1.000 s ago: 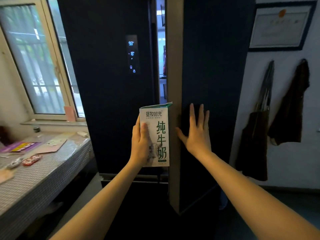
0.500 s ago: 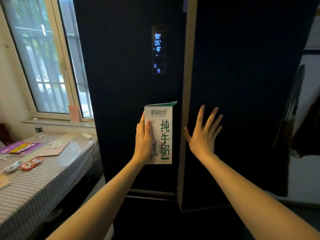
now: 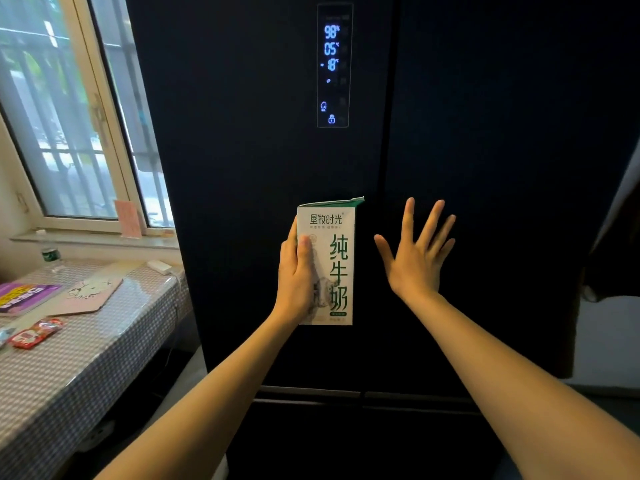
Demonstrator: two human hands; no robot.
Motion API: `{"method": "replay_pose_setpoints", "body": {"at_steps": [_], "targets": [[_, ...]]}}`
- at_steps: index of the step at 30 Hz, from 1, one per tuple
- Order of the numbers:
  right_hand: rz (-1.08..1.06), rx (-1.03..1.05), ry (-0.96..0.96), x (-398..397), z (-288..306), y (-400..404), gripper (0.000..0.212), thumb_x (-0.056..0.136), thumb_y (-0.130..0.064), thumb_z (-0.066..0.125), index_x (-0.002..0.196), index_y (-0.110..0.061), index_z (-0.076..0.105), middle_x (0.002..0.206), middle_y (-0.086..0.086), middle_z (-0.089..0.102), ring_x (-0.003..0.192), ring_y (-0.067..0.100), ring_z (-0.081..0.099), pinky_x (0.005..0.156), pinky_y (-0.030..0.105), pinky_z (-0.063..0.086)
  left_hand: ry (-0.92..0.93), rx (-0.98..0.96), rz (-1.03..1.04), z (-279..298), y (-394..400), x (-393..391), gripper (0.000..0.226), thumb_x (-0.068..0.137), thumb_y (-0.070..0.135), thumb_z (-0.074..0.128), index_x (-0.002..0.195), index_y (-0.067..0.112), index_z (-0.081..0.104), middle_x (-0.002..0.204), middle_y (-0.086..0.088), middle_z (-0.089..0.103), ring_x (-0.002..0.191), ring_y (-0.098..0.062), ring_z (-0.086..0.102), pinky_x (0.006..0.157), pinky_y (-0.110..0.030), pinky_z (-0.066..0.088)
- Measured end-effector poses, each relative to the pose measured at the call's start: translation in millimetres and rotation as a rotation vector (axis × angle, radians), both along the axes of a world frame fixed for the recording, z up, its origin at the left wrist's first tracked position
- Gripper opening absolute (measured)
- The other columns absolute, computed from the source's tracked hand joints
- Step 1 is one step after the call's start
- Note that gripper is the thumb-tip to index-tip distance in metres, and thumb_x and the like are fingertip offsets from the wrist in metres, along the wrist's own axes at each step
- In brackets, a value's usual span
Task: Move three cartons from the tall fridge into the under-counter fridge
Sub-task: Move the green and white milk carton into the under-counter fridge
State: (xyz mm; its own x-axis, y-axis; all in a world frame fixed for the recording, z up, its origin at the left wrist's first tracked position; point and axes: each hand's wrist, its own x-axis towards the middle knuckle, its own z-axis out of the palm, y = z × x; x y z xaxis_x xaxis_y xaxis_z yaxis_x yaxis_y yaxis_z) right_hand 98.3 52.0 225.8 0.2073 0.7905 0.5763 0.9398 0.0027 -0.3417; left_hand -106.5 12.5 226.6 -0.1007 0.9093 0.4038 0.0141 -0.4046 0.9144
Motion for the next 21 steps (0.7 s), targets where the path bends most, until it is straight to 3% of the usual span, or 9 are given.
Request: {"method": "replay_pose_setpoints", "body": {"at_steps": [3, 5, 8, 11, 13, 16, 19, 21], "targets": [[-0.004, 0.045, 0.008, 3.7, -3.1, 3.1, 0.085, 0.099, -0.072, 0.026, 0.161, -0.032, -0.016, 0.164, 0.015, -0.031, 0.151, 0.044, -0.025, 0.122, 0.066, -0.002, 0.015, 0.002, -0.015, -5.8, 7.6, 0.1, 0.049, 0.112, 0.037, 0.032, 0.160, 0.026, 0.031, 0.142, -0.019, 0.052, 0.131, -0.040, 0.055, 0.110, -0.062, 0.045], [0.051, 0.143, 0.086, 6.3, -5.4, 3.2, 0.078, 0.102, -0.064, 0.032, 0.164, -0.029, 0.002, 0.168, 0.015, -0.019, 0.154, 0.041, -0.017, 0.123, 0.064, 0.000, 0.005, 0.000, -0.027, -9.3, 10.0, 2.8, 0.049, 0.111, 0.037, 0.032, 0.159, 0.025, 0.032, 0.142, -0.021, 0.052, 0.130, -0.041, 0.056, 0.108, -0.064, 0.045], [0.172, 0.381, 0.217, -1.2, -13.2, -3.4, 0.062, 0.104, -0.055, 0.037, 0.154, -0.019, 0.037, 0.164, 0.013, 0.024, 0.153, 0.033, 0.021, 0.124, 0.058, 0.012, 0.014, 0.005, -0.033, -16.5, 10.2, 14.4, 0.047, 0.112, 0.035, 0.032, 0.157, 0.023, 0.035, 0.139, -0.022, 0.054, 0.127, -0.044, 0.058, 0.105, -0.065, 0.047], [0.259, 0.407, 0.373, -9.0, -29.4, -12.3, 0.052, 0.101, -0.057, 0.035, 0.130, -0.019, 0.057, 0.134, 0.002, 0.055, 0.126, 0.020, 0.051, 0.110, 0.052, 0.037, 0.052, 0.010, -0.041, -26.3, 12.0, 33.8, 0.045, 0.112, 0.033, 0.033, 0.156, 0.021, 0.037, 0.137, -0.019, 0.057, 0.126, -0.040, 0.059, 0.105, -0.063, 0.048], [0.323, 0.322, 0.559, -5.9, -36.4, -18.7, 0.052, 0.099, -0.063, 0.034, 0.120, -0.022, 0.057, 0.120, -0.003, 0.060, 0.112, 0.014, 0.058, 0.100, 0.050, 0.046, 0.065, 0.010, -0.057, -31.0, 13.4, 50.6, 0.045, 0.112, 0.032, 0.033, 0.156, 0.020, 0.037, 0.137, -0.018, 0.058, 0.125, -0.038, 0.060, 0.104, -0.062, 0.050], [0.384, 0.229, 0.772, 15.7, -45.5, -26.0, 0.063, 0.091, -0.074, 0.036, 0.123, -0.023, 0.053, 0.120, -0.004, 0.063, 0.107, 0.008, 0.062, 0.091, 0.043, 0.056, 0.072, 0.004, -0.081, -35.4, 11.0, 80.6, 0.045, 0.112, 0.033, 0.033, 0.155, 0.021, 0.037, 0.138, -0.018, 0.057, 0.127, -0.040, 0.058, 0.105, -0.064, 0.048], [0.419, 0.138, 0.763, 52.2, -52.2, -34.1, 0.079, 0.088, -0.081, 0.040, 0.142, -0.023, 0.044, 0.128, -0.004, 0.065, 0.109, 0.008, 0.067, 0.086, 0.041, 0.061, 0.090, 0.029, -0.111, -36.8, 4.1, 120.0, 0.048, 0.111, 0.037, 0.034, 0.158, 0.022, 0.035, 0.141, -0.017, 0.055, 0.130, -0.040, 0.056, 0.107, -0.064, 0.046], [0.383, 0.116, 0.710, 82.7, -55.2, -39.5, 0.081, 0.089, -0.082, 0.036, 0.146, -0.025, 0.042, 0.121, -0.005, 0.070, 0.101, 0.008, 0.070, 0.080, 0.041, 0.062, 0.082, 0.030, -0.136, -34.6, -2.2, 152.1, 0.052, 0.109, 0.039, 0.035, 0.158, 0.023, 0.033, 0.142, -0.018, 0.053, 0.131, -0.040, 0.056, 0.108, -0.064, 0.046]]}}
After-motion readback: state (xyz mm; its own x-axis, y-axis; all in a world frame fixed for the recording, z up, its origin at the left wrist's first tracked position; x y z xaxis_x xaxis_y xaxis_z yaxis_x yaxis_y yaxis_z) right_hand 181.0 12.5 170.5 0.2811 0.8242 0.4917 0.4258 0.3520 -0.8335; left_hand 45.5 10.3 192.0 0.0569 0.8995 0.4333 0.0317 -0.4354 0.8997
